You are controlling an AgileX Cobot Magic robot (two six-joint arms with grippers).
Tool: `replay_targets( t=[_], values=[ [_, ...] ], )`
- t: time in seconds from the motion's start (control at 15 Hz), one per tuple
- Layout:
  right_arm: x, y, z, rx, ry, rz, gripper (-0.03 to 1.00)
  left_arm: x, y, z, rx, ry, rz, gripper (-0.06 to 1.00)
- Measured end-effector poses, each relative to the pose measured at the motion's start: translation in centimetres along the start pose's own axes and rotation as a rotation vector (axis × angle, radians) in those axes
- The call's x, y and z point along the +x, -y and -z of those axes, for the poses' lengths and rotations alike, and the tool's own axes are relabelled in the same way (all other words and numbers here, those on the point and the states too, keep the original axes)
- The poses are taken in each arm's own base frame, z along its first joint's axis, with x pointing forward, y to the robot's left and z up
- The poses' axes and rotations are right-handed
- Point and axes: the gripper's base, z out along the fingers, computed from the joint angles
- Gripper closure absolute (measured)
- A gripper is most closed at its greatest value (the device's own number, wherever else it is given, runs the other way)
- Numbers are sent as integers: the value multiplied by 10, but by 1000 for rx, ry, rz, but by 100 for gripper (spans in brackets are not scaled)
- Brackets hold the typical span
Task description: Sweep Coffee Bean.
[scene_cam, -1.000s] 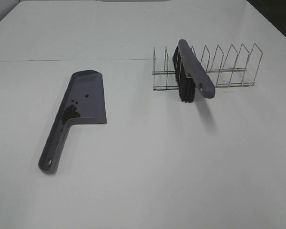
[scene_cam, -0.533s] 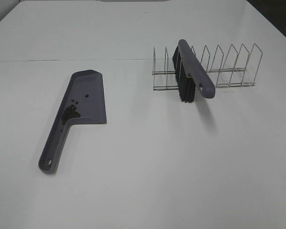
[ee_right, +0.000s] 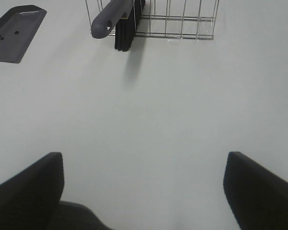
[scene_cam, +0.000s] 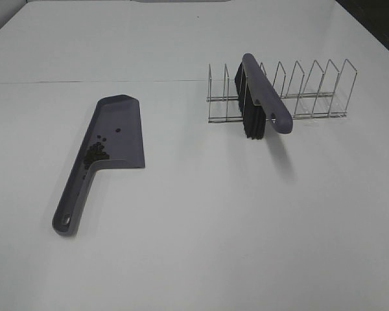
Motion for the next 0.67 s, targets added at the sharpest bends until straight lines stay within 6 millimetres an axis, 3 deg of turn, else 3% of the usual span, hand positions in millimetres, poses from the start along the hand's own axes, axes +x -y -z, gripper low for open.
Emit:
replay_targets(
  t=[0.67],
  values=[
    [0, 0, 0, 0, 0, 0, 20, 0, 0, 0, 0, 0, 0, 1]
  ],
)
